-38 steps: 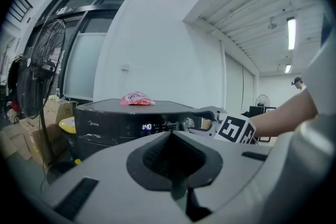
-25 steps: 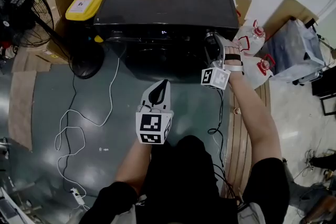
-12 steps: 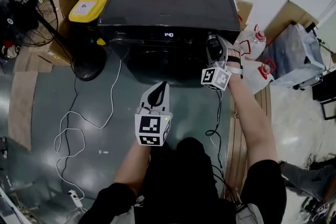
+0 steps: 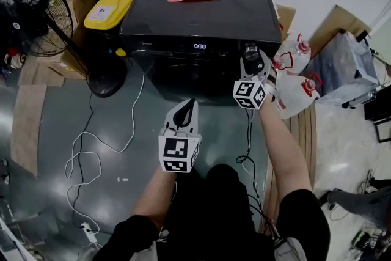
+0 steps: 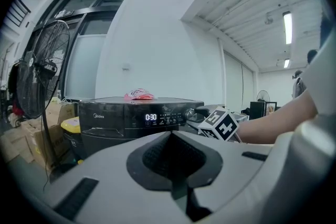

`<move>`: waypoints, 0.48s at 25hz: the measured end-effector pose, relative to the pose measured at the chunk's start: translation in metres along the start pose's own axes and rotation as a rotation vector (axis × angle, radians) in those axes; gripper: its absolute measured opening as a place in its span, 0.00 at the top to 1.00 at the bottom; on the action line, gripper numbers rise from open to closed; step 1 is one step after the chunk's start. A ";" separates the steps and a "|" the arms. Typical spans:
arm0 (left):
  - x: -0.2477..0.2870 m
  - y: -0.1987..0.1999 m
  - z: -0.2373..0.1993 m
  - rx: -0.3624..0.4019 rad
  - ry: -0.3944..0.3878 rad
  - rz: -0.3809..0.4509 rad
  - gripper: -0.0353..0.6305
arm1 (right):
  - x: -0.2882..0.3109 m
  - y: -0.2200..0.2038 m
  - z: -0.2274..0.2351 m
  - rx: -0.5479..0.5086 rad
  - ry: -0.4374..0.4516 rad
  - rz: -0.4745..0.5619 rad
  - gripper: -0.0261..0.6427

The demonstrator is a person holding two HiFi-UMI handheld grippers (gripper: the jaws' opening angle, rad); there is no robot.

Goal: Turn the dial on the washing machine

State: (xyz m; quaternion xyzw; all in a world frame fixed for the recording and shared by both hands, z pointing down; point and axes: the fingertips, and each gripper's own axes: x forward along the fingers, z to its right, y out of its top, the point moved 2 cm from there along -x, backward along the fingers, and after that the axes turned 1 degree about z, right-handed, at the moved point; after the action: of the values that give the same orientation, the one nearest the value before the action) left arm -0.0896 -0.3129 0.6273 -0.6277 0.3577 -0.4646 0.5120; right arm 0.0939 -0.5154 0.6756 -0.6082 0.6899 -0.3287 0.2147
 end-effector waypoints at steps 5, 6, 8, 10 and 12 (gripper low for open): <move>-0.002 0.000 -0.002 -0.002 0.010 0.002 0.93 | 0.001 0.000 0.000 0.024 0.011 0.002 0.55; -0.002 -0.001 -0.002 -0.002 0.010 0.000 0.93 | 0.000 0.000 0.000 0.032 0.012 0.000 0.55; -0.003 -0.002 -0.002 -0.003 0.008 -0.007 0.93 | -0.001 0.000 0.000 0.049 0.011 -0.005 0.55; -0.004 0.000 -0.002 -0.005 0.008 -0.007 0.93 | -0.001 0.000 0.001 0.070 0.009 -0.007 0.55; -0.005 0.002 -0.003 -0.006 0.009 -0.005 0.93 | -0.001 -0.001 0.002 0.139 0.011 -0.007 0.55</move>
State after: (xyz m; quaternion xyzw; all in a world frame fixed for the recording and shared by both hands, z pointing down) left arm -0.0940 -0.3102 0.6244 -0.6280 0.3600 -0.4675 0.5074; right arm 0.0960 -0.5153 0.6742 -0.5925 0.6643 -0.3800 0.2516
